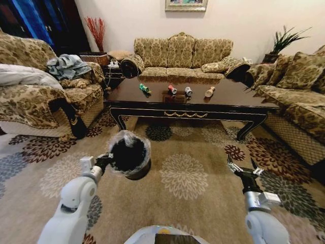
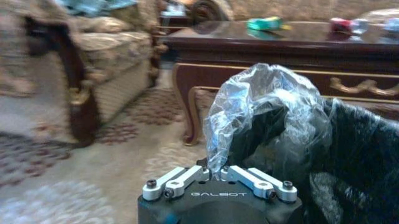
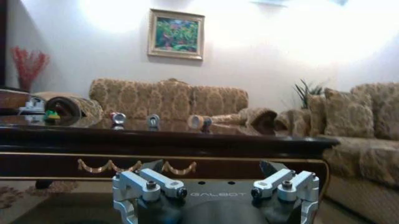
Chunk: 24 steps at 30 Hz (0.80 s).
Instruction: Move to the front of the table and place the trash on the table into the trash bin.
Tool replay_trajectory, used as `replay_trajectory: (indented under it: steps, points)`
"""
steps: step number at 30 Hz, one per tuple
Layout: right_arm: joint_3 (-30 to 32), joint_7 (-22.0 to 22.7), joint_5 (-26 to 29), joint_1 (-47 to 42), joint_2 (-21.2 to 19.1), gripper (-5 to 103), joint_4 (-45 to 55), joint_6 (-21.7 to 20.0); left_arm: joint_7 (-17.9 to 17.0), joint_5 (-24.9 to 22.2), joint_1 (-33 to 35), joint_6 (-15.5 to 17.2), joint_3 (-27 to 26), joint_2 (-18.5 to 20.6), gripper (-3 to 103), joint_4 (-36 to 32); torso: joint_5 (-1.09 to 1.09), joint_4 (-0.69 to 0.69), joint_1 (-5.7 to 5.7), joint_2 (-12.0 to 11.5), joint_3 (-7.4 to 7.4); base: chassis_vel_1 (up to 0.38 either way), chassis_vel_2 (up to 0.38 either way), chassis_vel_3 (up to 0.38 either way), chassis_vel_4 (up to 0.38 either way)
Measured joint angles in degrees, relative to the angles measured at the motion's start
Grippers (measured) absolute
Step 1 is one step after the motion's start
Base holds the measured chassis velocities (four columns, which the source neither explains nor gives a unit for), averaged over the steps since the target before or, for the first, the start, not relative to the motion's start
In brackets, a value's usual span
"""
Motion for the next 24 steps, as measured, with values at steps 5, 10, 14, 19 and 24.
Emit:
replay_trajectory:
  steps: [5, 10, 14, 19, 24]
  points:
    - [0.0, -0.8, -0.6, 1.3, -1.1, 100, 0.3, -0.8, -6.0, -3.3, 0.6, -0.6, 0.4, -1.2, 4, -1.7, 0.01, -0.02, 0.00, 0.0, 0.00, 0.000, 0.000, 0.000, 0.000]
    - [0.0, -3.0, -0.7, 3.1, -1.0, 100, 0.1, -2.7, -4.7, -2.2, 1.5, -0.7, 0.6, -1.4, 4, -1.3, 0.00, -0.02, 0.00, 0.0, 0.00, 0.000, 0.000, 0.000, 0.000]
    - [-0.3, -3.6, -0.8, 3.3, -0.8, 100, -0.8, -2.6, -3.5, -0.8, 1.3, -1.2, 0.8, -1.7, 4, 0.0, 0.01, -0.02, 0.00, 0.0, 0.00, 0.000, 0.000, 0.000, 0.000]
    - [-0.4, -4.1, -0.8, 3.8, -1.4, 100, -2.0, -2.4, -2.8, 0.2, 1.1, -1.5, 1.6, -2.5, 4, 0.9, 0.01, -0.03, 0.00, 0.0, 0.00, -0.023, 0.020, 0.016, -0.037]
    - [-0.5, -4.1, -0.8, 4.4, -1.5, 100, -2.4, -2.4, -2.6, 0.4, 1.2, -1.5, 1.7, -2.6, 4, 1.2, 0.01, -0.03, -0.01, 0.0, 0.00, -0.083, 0.109, 0.087, -0.127]
